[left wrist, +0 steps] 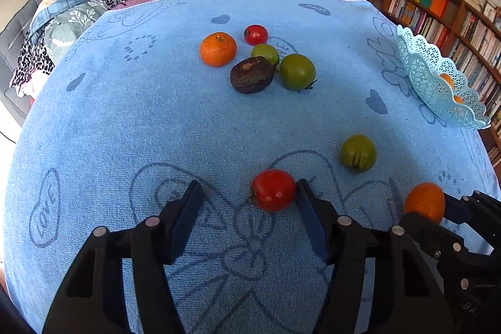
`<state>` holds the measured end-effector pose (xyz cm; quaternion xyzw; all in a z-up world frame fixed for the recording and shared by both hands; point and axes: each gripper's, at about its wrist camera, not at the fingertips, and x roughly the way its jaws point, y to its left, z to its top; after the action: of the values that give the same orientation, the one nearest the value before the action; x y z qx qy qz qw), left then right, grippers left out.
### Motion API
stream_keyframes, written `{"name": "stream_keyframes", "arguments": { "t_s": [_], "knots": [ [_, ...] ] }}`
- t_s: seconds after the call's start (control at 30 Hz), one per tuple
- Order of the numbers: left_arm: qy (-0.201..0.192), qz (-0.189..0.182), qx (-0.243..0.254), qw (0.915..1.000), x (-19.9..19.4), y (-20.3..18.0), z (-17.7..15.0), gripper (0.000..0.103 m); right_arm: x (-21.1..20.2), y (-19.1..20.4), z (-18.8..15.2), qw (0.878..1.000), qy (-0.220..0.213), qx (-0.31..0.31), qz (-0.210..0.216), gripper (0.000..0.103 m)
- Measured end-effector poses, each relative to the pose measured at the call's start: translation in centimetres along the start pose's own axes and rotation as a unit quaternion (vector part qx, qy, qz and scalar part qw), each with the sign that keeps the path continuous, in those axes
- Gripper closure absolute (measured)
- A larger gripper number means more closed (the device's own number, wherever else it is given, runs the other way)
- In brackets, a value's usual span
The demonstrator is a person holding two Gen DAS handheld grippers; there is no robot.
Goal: Organize fruits
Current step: 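Grasp a tangerine with the right tool while the left tool grasps the red tomato, then carry both fruits to the basket and open the left tool to drop the tomato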
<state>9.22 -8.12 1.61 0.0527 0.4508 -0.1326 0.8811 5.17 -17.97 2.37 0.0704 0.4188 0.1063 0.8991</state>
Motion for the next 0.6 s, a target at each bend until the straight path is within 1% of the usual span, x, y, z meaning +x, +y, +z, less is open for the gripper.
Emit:
{"name": "stream_keyframes", "arguments": {
  "t_s": [0.03,0.07,0.13,0.17,0.3,0.6],
  "knots": [
    [-0.001,-0.002,0.001,1.0,-0.1,-0.1,0.0,0.055,0.0,0.0,0.0,1.0,0.0,0.001,0.0,0.064],
    [-0.002,-0.007,0.004,1.0,-0.1,-0.2,-0.1,0.059,0.0,0.0,0.0,1.0,0.0,0.001,0.0,0.064],
    [-0.004,-0.014,0.009,0.9999,-0.4,-0.5,-0.3,0.072,0.0,-0.1,0.1,1.0,-0.001,0.003,0.0,0.064],
    [-0.004,-0.018,0.011,0.9998,-0.4,-0.6,-0.4,0.073,0.0,-0.1,0.1,1.0,-0.002,0.003,0.0,0.064],
    [-0.01,-0.028,0.022,0.9993,-0.8,-1.3,-0.4,0.075,-0.2,-0.3,0.2,1.0,-0.005,0.008,-0.001,0.064],
    [-0.031,-0.02,0.031,0.9988,-2.1,-2.2,0.7,0.075,-1.5,-1.1,0.8,0.999,-0.025,0.021,-0.004,0.064]
  ]
}}
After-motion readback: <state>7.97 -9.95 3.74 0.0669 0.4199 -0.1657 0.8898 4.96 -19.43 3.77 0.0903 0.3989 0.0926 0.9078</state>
